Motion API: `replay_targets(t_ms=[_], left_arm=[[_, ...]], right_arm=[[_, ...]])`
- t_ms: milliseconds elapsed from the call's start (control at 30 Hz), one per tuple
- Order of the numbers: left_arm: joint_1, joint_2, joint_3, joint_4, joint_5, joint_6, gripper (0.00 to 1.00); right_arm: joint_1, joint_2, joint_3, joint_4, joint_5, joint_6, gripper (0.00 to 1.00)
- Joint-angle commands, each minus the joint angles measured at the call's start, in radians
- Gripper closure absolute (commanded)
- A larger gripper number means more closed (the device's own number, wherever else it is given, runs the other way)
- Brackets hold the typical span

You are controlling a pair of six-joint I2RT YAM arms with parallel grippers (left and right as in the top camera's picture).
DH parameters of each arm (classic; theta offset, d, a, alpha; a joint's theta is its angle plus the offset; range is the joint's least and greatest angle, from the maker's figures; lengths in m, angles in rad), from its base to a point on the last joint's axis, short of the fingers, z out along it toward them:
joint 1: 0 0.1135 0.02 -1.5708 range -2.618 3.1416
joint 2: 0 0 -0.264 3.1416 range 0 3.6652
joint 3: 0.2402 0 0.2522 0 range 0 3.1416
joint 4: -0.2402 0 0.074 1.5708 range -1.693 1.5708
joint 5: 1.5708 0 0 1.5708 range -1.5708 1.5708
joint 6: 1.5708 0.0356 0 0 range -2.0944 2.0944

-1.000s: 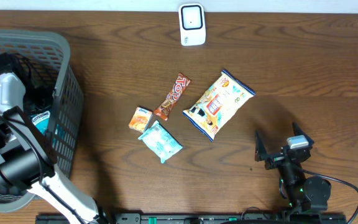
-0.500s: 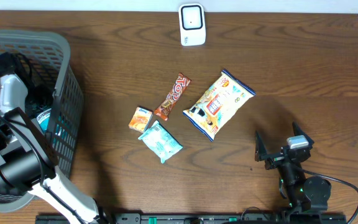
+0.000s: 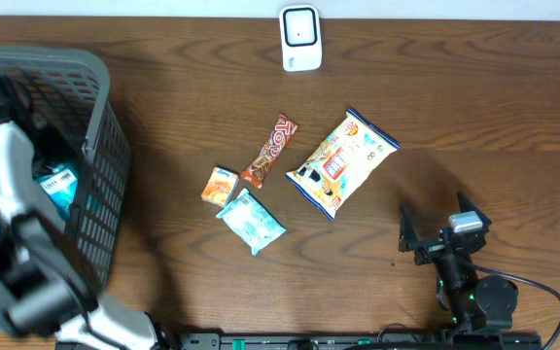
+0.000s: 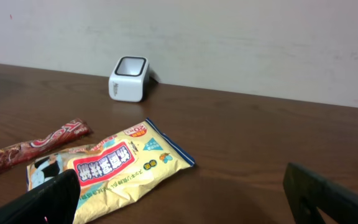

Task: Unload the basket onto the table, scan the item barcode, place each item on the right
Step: 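Lift the Listerine bottle out of the basket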

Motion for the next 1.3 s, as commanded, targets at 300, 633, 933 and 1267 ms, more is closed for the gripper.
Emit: replay_targets(t_ms=[300, 633, 933, 1267], left_arm=[[0.004, -0.665, 0.024, 0.094, 0.159, -0.095, 0.59], [0.004, -0.935, 0.023, 0.206, 0.513, -0.290, 0.59], [-0.064, -0.902, 0.023, 0.279, 0.903, -0.517, 0.59], [-0.429, -0.755, 0.016, 0.279, 0.894, -0.509, 0.59]], right_arm=[[0.004, -0.005, -0.003, -0.002, 0.000, -0.001, 0.01], [0.004, -0.005, -0.003, -0.002, 0.000, -0.001, 0.01], [0.004, -0.005, -0.003, -0.002, 0.000, -0.001, 0.01], [0.004, -0.005, -0.003, -0.002, 0.000, -0.001, 0.01]])
